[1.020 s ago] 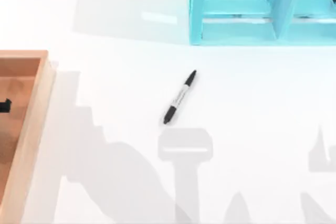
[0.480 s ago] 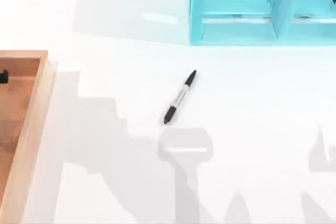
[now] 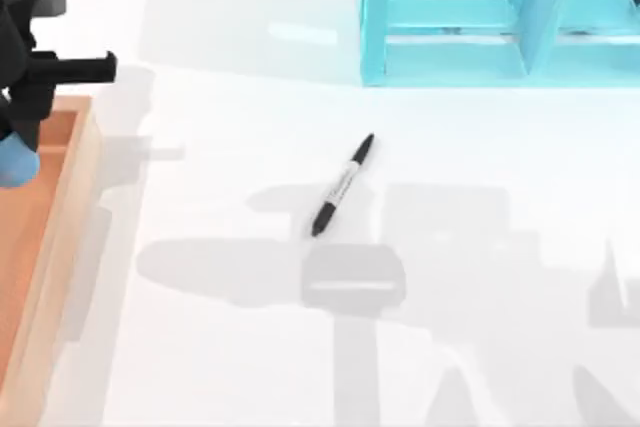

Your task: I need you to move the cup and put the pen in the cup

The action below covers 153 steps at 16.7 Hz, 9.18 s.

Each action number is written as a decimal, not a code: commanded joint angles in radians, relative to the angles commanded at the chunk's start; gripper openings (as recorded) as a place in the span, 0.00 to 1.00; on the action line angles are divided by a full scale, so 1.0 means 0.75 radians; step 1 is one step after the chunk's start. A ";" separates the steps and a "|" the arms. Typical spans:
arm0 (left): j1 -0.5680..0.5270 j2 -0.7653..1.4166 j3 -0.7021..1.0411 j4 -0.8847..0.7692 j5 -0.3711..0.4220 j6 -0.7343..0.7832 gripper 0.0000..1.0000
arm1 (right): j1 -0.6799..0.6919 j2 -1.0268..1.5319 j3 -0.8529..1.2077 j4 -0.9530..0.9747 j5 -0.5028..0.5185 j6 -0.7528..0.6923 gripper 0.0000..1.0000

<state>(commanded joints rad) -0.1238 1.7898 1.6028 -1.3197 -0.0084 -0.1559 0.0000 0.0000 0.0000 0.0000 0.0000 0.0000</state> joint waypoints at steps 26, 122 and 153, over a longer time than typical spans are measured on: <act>-0.546 0.257 -0.015 0.197 -0.076 -0.471 0.00 | 0.000 0.000 0.000 0.000 0.000 0.000 1.00; -0.764 1.059 0.673 0.364 -0.271 -0.054 0.25 | 0.000 0.000 0.000 0.000 0.000 0.000 1.00; -0.982 0.465 0.336 0.155 -0.228 -0.292 0.00 | 0.000 0.000 0.000 0.000 0.000 0.000 1.00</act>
<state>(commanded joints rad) -0.8606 2.1384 1.8545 -1.2033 -0.1792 -0.3748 0.0000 0.0000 0.0000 0.0000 0.0000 0.0000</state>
